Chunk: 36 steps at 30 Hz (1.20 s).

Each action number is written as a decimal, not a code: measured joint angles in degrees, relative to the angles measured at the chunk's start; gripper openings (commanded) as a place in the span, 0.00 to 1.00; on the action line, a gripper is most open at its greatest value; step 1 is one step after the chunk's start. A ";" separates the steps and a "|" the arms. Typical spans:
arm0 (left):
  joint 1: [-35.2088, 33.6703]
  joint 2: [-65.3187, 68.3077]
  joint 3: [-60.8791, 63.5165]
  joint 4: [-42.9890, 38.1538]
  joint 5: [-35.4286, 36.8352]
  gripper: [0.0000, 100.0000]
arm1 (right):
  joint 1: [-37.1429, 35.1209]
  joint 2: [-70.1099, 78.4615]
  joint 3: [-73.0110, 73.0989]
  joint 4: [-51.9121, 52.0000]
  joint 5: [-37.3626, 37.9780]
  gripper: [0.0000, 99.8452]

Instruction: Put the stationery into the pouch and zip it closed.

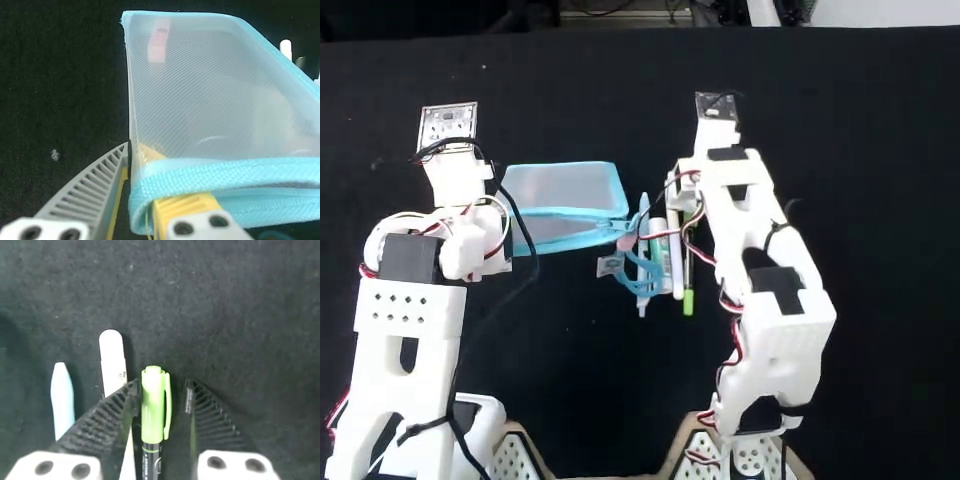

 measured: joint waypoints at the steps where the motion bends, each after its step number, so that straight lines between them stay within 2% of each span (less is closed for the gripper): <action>1: 0.00 0.00 0.00 0.00 0.00 0.03 | 0.26 0.26 -0.26 0.44 0.00 0.13; 5: 0.00 0.00 0.00 0.00 0.00 0.03 | 1.58 0.26 -1.05 1.85 0.00 0.01; 14: 0.00 0.00 0.00 0.00 0.00 0.03 | 2.11 0.26 -1.05 3.34 0.44 0.01; 21: 0.00 0.00 0.00 0.00 0.00 0.03 | 2.11 -4.13 -0.88 7.30 6.86 0.01; 29: 0.00 0.00 0.00 0.00 0.00 0.03 | -0.97 -7.21 5.71 2.55 16.44 0.01; 36: 0.00 0.00 0.00 0.00 0.00 0.03 | 0.26 -7.21 6.07 1.14 17.23 0.01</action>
